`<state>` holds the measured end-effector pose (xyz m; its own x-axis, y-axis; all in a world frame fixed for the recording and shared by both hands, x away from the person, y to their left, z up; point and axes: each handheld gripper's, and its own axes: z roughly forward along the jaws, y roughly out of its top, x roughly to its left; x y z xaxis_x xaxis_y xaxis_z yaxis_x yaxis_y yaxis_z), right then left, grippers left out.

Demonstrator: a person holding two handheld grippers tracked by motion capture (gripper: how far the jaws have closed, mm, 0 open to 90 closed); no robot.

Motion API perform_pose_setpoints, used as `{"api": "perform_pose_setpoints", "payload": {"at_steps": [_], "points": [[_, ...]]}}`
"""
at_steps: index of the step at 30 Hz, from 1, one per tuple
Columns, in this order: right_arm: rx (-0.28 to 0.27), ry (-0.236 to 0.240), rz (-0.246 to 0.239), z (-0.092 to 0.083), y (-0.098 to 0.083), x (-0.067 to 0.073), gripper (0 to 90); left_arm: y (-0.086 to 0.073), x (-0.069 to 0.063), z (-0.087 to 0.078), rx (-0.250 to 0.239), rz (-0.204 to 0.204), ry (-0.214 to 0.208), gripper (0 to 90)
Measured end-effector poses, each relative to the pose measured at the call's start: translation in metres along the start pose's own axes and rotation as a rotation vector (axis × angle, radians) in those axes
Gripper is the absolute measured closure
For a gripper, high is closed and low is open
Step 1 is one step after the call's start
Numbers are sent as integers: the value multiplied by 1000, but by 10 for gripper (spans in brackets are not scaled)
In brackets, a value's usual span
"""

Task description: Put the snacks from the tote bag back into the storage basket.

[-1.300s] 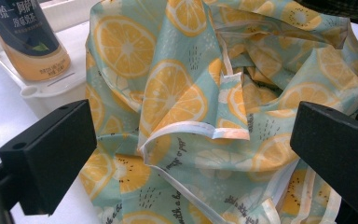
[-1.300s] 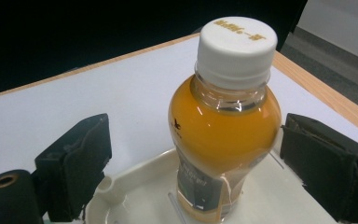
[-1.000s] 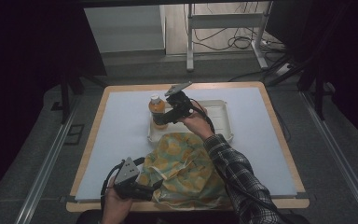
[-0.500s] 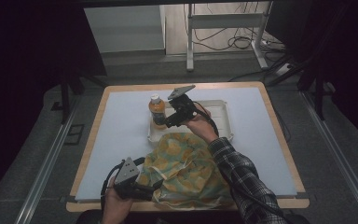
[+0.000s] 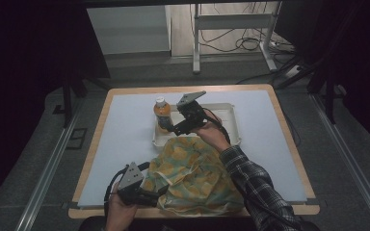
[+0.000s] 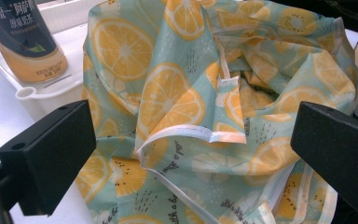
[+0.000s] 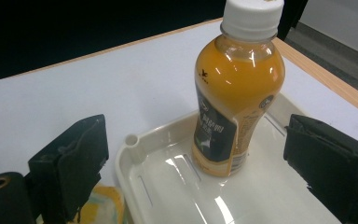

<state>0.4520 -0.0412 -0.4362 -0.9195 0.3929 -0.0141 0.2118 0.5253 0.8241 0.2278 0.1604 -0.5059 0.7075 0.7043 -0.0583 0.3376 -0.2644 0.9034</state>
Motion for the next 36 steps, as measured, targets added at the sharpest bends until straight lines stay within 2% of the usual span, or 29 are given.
{"api": "perform_pose_setpoints", "payload": {"at_steps": [6,8,18,28,36], "points": [[-18,-8,17,-7,-2,4,52,0,0,0,0,-1,3,1],[-23,6,19,-10,-2,6,51,0,0,0,1,0,2,1],[-1,34,8,-21,-9,17,51,0,1,0,-6,-15,-13,0],[20,31,-3,-27,-20,24,51,-1,2,1,5,-12,-6,0],[6,51,34,-35,-27,28,51,-2,2,1,11,0,2,1]]}}
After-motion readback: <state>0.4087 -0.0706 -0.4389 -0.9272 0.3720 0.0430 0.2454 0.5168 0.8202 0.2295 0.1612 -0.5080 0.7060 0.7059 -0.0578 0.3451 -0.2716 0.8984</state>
